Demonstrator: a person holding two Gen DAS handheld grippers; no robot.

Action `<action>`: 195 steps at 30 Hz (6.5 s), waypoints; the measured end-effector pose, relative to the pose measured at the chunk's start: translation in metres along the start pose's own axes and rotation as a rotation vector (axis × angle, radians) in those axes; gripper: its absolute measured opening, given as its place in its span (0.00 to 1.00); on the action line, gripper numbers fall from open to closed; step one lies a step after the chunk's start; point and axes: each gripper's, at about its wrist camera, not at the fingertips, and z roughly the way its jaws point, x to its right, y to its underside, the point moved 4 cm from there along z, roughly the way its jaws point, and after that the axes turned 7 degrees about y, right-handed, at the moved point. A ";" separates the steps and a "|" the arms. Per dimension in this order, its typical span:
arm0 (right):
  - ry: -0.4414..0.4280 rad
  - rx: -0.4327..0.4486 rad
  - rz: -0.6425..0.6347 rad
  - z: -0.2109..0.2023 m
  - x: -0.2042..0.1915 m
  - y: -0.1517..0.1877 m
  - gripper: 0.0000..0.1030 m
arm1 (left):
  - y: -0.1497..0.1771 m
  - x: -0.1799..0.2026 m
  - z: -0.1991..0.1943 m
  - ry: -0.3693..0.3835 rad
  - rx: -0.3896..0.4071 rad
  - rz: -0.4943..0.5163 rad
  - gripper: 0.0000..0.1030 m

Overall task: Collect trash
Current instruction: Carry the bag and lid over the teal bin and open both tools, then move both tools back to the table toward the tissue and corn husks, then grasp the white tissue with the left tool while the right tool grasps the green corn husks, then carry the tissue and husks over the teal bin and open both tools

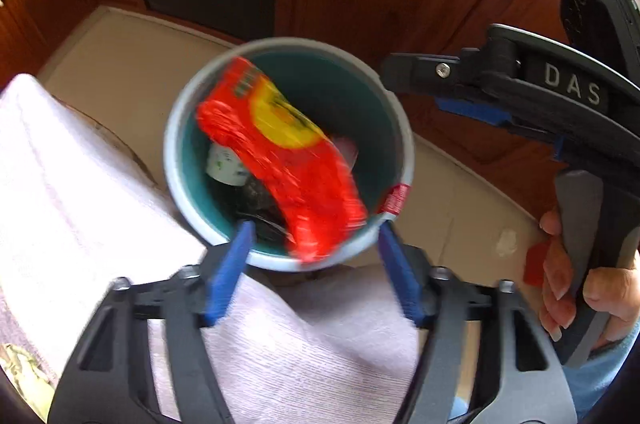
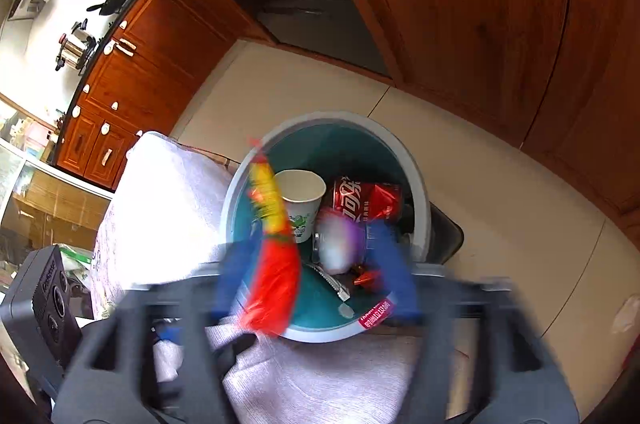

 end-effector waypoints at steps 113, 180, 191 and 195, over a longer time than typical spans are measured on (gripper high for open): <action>-0.132 -0.332 -0.587 0.073 -0.312 0.205 0.27 | 0.241 -0.237 -0.203 -0.255 0.089 -0.328 0.08; 0.115 0.025 -0.156 -0.012 0.003 0.001 0.22 | -0.057 0.013 -0.006 0.053 0.082 -0.018 0.07; 0.141 -0.021 -0.197 0.016 -0.009 -0.008 0.30 | -0.066 -0.006 0.025 -0.027 0.058 -0.054 0.51; 0.130 -0.009 -0.153 0.015 -0.008 -0.011 0.57 | -0.063 -0.022 0.020 -0.020 0.067 -0.112 0.63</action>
